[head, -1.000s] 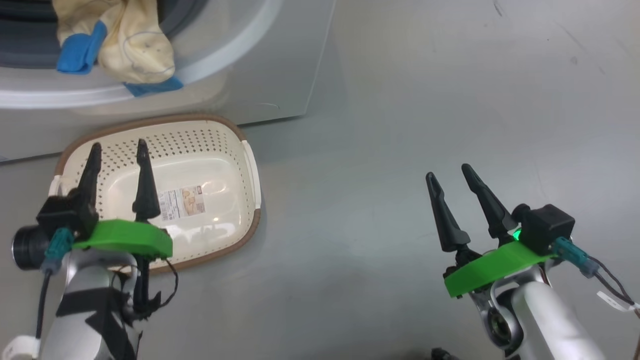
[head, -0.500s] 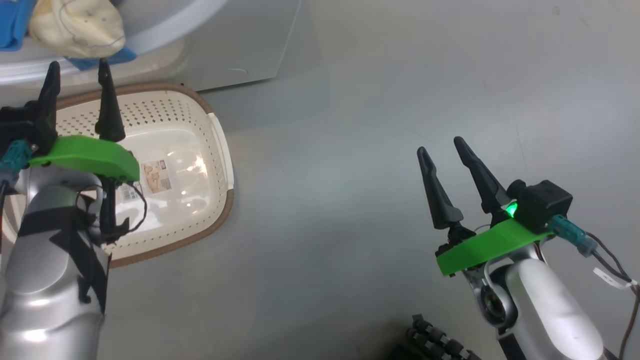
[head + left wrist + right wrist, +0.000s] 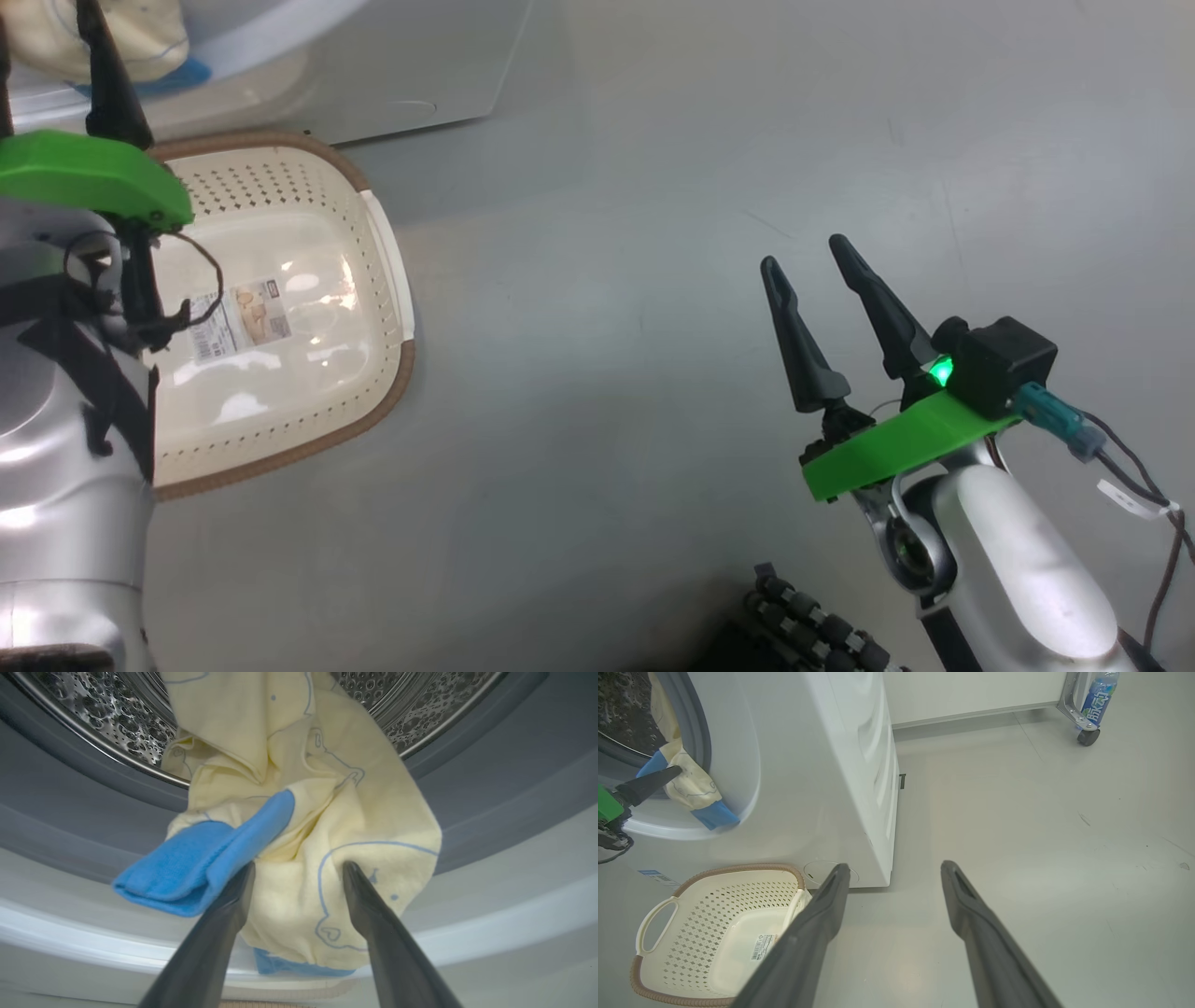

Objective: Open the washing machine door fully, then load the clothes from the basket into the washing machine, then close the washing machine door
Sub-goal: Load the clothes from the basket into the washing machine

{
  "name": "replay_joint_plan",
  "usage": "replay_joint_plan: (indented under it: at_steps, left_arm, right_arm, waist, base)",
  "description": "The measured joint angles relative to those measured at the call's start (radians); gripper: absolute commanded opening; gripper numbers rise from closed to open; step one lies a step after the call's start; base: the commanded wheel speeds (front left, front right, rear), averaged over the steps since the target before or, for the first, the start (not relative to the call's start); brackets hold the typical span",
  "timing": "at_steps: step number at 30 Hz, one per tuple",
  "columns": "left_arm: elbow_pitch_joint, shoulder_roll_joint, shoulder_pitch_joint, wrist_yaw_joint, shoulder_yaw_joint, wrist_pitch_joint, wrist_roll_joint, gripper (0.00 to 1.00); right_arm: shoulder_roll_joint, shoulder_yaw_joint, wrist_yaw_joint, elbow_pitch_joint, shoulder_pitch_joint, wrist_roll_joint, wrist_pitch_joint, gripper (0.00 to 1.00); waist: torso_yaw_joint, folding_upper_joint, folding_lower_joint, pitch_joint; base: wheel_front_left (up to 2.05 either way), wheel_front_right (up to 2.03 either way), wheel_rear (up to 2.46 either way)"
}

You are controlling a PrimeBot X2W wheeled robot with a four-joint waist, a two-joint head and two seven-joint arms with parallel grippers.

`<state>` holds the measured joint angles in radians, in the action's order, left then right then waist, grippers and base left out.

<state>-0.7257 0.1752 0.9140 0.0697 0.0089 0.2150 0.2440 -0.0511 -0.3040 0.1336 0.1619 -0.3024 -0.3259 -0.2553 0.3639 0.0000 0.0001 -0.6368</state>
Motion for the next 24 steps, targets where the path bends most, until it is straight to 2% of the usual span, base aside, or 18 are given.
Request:
replay_joint_plan:
  at_steps: [12, 13, 16, 17, 18, 24]
  left_arm:
    - [-0.075, 0.002, 0.073, 0.0, -0.013, 0.033, -0.005, 1.0]
    - [-0.081, 0.002, 0.078, 0.0, -0.015, 0.033, -0.006, 0.78]
    - [-0.101, 0.003, 0.093, 0.001, -0.024, 0.04, -0.007, 0.19]
    - [-0.107, 0.004, 0.096, 0.001, -0.027, 0.04, -0.007, 0.04]
    - [-0.114, 0.007, 0.1, 0.001, -0.03, 0.04, -0.008, 0.0]
    - [-0.139, 0.021, 0.113, 0.006, -0.047, 0.04, -0.015, 0.0]
  right_arm:
    - [0.0, 0.0, 0.0, -0.006, -0.013, -0.01, 0.0, 1.0]
    - [0.0, 0.0, 0.0, -0.006, -0.013, -0.01, 0.0, 1.0]
    - [0.001, 0.0, 0.0, -0.006, -0.013, -0.01, 0.0, 1.0]
    - [0.001, 0.0, 0.0, -0.006, -0.013, -0.01, 0.0, 1.0]
    - [0.001, 0.0, 0.0, -0.006, -0.013, -0.01, 0.0, 1.0]
    - [0.001, 0.001, 0.0, -0.007, -0.013, -0.013, 0.0, 1.0]
  waist:
    - [0.007, 0.0, -0.0001, -0.017]
    - [0.007, 0.0, -0.0001, -0.018]
    - [0.006, 0.0, -0.0001, -0.019]
    - [0.005, 0.0, -0.0001, -0.019]
    - [0.005, 0.0, -0.0001, -0.019]
    - [-0.001, 0.0, -0.0001, -0.017]
  base:
    - [0.0, 0.0, 0.0]
    - [0.0, 0.0, 0.0]
    - [0.0, 0.0, 0.0]
    - [0.0, 0.0, 0.0]
    - [0.0, 0.0, 0.0]
    - [0.0, 0.0, 0.0]
